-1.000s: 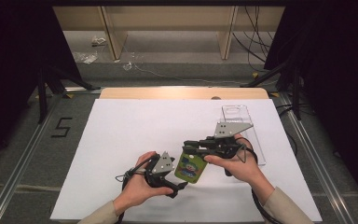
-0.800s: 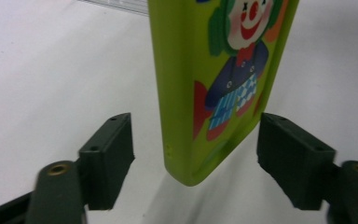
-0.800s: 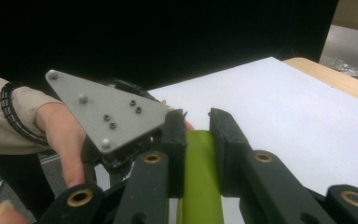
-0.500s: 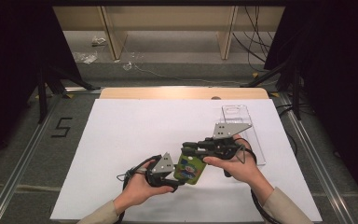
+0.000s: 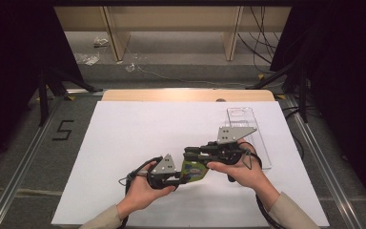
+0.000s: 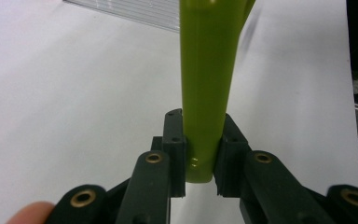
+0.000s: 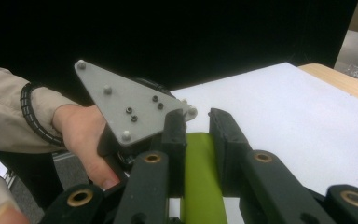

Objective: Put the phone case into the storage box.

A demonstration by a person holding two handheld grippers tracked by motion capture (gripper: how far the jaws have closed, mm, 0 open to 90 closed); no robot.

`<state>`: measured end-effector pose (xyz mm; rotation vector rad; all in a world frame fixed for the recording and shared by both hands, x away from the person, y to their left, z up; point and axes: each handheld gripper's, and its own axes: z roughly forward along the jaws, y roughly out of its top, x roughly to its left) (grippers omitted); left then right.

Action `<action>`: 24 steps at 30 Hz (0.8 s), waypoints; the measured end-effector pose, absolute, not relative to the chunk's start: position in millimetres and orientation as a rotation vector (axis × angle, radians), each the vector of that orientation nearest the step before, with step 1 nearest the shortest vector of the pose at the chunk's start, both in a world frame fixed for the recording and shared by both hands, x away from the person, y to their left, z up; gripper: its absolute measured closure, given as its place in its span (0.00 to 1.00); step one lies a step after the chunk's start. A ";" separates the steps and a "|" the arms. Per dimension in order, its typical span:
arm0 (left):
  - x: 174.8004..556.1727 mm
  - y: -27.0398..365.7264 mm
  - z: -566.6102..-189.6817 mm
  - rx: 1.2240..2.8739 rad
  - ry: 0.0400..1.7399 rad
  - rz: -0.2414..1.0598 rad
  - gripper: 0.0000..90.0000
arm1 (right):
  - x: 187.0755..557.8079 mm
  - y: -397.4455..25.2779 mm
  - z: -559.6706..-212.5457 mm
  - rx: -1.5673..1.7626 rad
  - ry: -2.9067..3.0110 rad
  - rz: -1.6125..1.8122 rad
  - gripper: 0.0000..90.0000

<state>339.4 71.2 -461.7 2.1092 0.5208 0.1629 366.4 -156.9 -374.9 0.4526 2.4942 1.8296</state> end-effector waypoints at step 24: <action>340.6 73.7 -459.8 2.118 0.547 0.199 0.86 | 369.4 -161.0 -374.1 0.361 2.460 1.753 0.61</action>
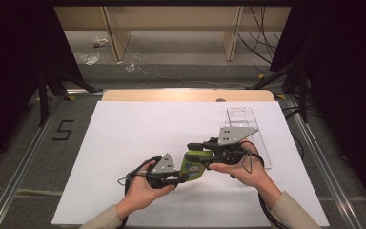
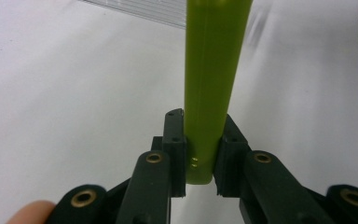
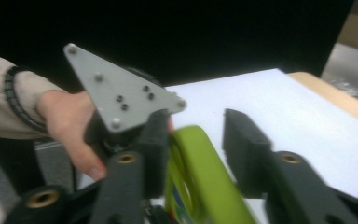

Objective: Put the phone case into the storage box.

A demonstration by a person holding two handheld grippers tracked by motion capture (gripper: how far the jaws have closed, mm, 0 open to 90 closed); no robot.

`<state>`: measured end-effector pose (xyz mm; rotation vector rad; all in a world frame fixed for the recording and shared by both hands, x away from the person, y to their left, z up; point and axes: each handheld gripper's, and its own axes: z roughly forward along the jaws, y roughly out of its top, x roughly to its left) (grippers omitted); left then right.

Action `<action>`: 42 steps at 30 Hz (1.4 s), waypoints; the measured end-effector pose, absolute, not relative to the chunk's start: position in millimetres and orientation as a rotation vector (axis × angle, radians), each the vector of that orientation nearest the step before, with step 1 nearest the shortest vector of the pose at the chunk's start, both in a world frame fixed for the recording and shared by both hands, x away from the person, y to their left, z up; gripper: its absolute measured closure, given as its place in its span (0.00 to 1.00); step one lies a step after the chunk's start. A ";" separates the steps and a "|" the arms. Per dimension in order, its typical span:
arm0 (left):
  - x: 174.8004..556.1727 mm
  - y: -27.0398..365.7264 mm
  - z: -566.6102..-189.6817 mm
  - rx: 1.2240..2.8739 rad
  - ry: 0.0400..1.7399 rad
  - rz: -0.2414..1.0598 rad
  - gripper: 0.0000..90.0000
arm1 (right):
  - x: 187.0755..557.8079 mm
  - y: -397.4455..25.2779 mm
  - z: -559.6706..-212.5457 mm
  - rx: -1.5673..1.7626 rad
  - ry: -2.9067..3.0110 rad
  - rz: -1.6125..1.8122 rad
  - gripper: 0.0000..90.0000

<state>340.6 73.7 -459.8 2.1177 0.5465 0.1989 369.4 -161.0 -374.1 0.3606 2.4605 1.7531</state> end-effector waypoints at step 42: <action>344.2 82.7 -452.4 1.978 0.834 0.360 0.85 | 370.8 -169.6 -400.9 0.731 2.162 1.760 0.08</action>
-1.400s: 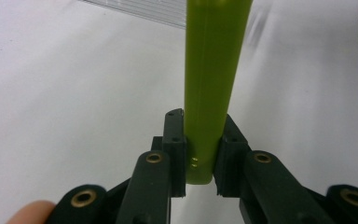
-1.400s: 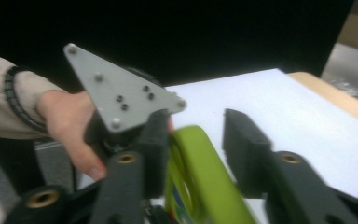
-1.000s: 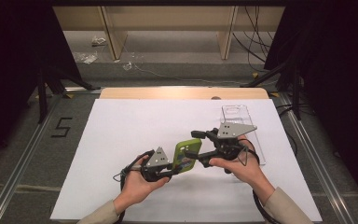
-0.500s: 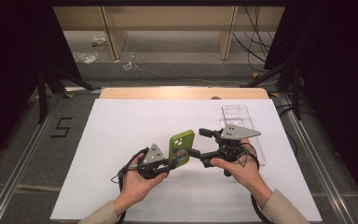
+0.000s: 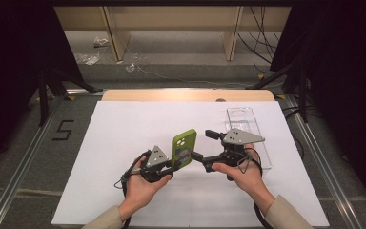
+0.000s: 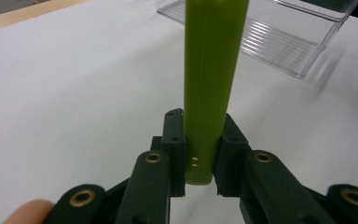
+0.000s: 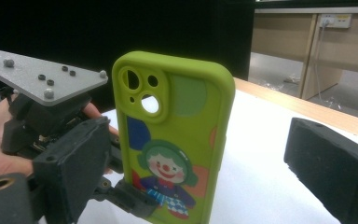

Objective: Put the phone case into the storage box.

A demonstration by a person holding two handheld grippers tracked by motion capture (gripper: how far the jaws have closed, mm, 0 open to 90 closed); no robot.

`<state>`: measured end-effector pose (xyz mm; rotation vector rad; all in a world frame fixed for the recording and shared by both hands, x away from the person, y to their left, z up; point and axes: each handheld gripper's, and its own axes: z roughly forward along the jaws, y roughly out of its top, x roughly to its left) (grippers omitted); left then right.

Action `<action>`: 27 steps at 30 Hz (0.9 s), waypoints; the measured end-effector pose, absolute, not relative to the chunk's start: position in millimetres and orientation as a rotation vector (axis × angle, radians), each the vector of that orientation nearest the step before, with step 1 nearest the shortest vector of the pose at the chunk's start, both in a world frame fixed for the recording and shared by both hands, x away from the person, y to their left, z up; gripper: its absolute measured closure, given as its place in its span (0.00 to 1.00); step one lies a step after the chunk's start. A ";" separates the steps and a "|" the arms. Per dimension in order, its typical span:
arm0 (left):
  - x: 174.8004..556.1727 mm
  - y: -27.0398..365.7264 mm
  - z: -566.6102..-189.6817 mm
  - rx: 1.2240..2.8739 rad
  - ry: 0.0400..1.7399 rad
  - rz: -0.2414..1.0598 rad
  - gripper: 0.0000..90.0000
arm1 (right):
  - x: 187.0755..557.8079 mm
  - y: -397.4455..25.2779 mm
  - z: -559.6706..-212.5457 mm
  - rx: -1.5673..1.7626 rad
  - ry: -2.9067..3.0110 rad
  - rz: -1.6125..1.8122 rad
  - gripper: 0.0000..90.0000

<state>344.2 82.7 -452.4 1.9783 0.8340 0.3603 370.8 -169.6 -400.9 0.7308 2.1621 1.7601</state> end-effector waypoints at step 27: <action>348.8 62.8 -457.2 1.986 0.890 0.367 0.85 | 367.8 -151.3 -402.7 0.807 2.065 1.702 0.01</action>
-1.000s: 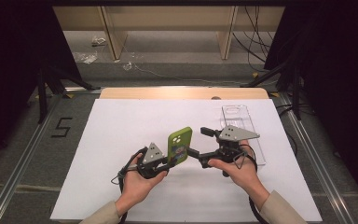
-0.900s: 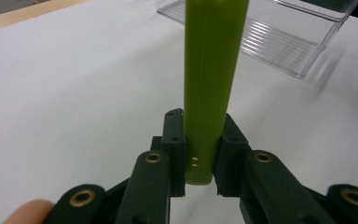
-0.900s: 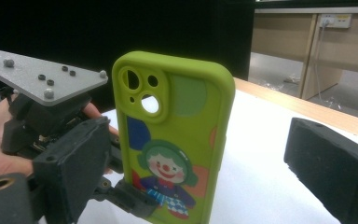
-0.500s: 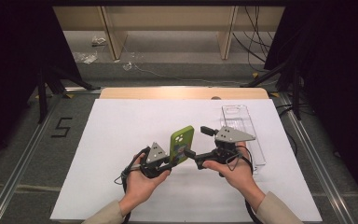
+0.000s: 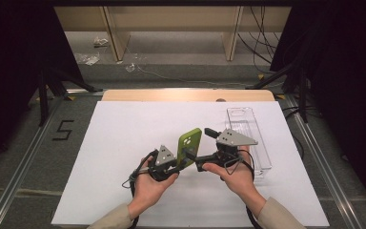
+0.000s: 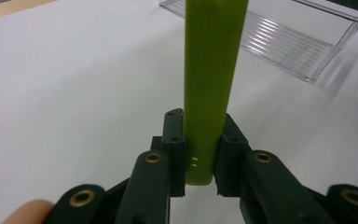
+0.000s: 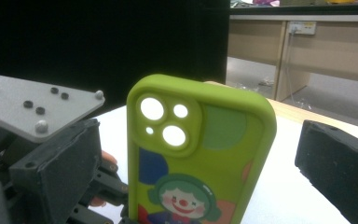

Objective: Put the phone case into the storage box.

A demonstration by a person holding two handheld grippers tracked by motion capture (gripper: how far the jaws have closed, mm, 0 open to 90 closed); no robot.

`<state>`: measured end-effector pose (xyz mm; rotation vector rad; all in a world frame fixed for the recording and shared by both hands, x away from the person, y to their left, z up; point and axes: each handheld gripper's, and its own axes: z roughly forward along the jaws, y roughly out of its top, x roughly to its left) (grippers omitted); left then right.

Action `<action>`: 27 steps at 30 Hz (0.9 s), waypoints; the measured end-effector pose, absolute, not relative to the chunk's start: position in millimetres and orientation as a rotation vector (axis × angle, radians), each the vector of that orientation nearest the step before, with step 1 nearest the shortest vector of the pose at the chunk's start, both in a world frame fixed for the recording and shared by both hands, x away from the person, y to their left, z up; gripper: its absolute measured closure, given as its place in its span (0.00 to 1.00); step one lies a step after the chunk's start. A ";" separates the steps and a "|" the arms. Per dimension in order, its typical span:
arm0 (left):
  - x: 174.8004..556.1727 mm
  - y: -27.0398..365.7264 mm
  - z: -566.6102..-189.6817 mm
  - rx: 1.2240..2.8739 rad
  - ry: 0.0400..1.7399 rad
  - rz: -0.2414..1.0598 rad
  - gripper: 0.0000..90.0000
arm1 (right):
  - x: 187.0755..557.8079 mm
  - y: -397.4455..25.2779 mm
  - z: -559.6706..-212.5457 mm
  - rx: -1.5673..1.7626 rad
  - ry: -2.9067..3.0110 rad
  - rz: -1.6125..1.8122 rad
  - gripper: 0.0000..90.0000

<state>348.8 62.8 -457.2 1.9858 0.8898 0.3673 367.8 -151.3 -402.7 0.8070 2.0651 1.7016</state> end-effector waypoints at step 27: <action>348.5 51.9 -459.7 1.975 0.909 0.357 0.85 | 371.7 -144.7 -410.3 0.906 2.018 1.682 0.04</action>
